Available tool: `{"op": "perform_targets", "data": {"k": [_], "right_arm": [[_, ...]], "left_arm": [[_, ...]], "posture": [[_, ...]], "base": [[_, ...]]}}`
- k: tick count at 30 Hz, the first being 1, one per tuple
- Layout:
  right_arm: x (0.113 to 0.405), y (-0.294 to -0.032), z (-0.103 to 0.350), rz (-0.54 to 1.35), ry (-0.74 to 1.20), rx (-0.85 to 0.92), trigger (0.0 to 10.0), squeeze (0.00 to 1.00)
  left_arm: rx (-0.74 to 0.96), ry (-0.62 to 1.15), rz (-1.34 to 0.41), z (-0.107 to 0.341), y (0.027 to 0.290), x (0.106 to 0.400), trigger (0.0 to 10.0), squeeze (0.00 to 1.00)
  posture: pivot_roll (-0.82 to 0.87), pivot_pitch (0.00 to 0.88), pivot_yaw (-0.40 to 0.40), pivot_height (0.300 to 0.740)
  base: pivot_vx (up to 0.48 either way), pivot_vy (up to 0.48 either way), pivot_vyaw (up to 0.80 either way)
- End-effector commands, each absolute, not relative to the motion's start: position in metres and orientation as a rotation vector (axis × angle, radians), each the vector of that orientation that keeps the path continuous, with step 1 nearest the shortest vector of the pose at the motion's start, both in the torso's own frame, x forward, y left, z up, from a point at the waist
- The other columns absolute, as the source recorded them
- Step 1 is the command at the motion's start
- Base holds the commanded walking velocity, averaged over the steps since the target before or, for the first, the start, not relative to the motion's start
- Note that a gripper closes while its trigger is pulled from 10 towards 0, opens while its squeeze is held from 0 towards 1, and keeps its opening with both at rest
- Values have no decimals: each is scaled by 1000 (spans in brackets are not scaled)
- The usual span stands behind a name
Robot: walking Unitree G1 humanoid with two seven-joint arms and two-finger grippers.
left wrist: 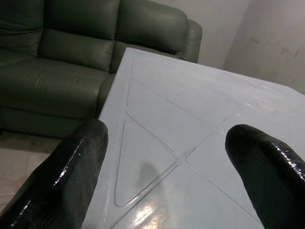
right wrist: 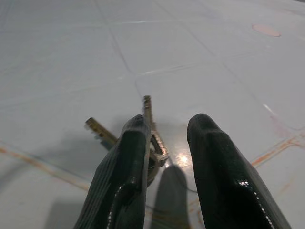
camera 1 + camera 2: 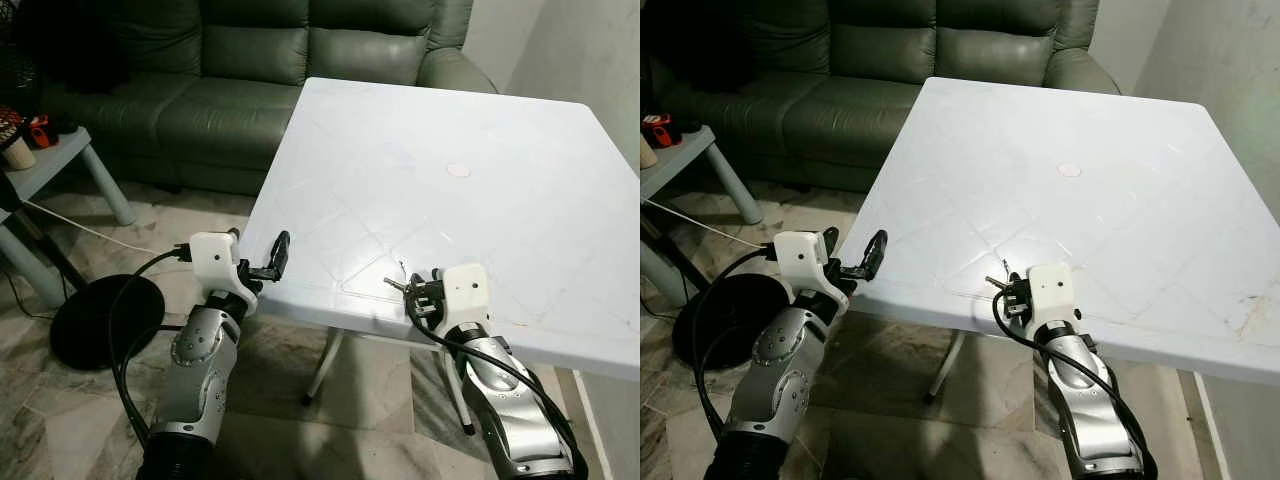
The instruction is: Hang keys on a hook
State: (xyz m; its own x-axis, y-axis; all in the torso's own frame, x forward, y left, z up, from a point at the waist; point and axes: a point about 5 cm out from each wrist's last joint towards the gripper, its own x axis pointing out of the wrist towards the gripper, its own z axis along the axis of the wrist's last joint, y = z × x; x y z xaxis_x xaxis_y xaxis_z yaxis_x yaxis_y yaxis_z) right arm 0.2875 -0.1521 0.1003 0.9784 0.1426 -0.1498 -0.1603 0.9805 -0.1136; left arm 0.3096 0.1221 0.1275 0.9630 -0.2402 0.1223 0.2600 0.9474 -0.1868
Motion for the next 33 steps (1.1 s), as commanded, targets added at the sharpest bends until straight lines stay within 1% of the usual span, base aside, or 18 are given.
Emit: {"op": "perform_targets", "data": {"k": [1, 4, 19, 20, 24, 33], "right_arm": [[285, -151, 97, 170, 165, -127, 10000, 0], [284, -150, 95, 179, 185, -132, 10000, 0], [284, -152, 103, 168, 137, -104, 10000, 0], [283, -150, 105, 192, 120, -72, 10000, 0], [281, -147, 107, 237, 109, -52, 10000, 0], [278, -141, 107, 282, 93, -93, 10000, 0]], "left_arm": [[-204, -106, -246, 130, 123, 310, 10000, 0], [-205, -106, -243, 130, 124, 310, 10000, 0], [-208, -106, -244, 130, 123, 310, 10000, 0], [-209, -106, -244, 130, 123, 310, 10000, 0], [-211, -104, -245, 130, 122, 310, 10000, 0], [-209, -105, -246, 130, 122, 310, 10000, 0]], "posture": [[-46, 88, -42, 732], [-46, 88, -42, 732], [-50, 87, -41, 732], [-50, 87, -41, 732], [-50, 88, -40, 732], [-48, 86, -40, 732]], "base": [[0, 0, 0], [0, 0, 0], [0, 0, 0], [0, 0, 0], [0, 0, 0], [0, 0, 0]]}}
